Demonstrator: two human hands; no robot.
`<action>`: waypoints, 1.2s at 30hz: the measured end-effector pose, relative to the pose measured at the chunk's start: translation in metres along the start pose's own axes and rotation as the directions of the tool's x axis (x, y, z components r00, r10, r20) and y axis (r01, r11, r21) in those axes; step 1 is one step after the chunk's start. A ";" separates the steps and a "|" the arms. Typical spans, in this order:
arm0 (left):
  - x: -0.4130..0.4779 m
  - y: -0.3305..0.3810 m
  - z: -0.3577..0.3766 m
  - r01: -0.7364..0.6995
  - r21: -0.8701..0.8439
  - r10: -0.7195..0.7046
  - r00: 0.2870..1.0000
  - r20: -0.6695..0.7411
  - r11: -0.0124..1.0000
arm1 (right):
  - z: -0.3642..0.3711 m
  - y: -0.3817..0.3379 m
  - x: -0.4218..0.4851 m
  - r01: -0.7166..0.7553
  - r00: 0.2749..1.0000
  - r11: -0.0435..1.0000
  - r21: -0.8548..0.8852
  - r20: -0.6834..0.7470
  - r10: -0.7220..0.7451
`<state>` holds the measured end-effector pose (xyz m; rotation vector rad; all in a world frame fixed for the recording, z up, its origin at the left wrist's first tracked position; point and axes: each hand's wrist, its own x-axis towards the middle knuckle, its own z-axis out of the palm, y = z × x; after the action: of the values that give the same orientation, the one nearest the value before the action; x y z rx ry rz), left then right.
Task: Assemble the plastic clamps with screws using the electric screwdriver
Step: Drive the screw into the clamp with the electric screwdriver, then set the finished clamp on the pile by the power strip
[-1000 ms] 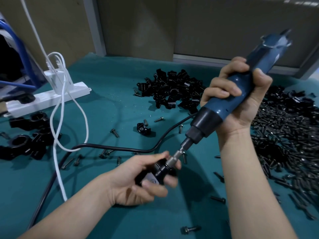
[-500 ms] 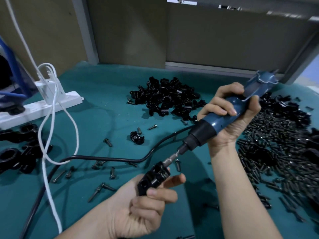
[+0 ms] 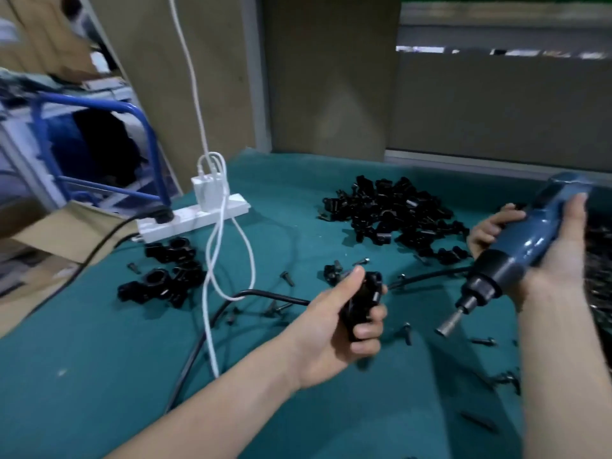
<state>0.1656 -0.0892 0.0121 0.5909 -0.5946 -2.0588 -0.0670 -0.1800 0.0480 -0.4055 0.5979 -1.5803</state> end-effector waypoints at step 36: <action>0.088 0.099 0.006 -0.008 0.868 0.603 0.716 0.352 -0.496 | -0.037 0.053 0.028 -0.200 0.949 0.649 -0.734 -0.309 -0.057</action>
<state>0.1802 -0.2121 0.0610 1.4144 -2.0166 -0.0143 -0.0491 -0.2039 -0.0156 -0.7561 1.5332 -1.2462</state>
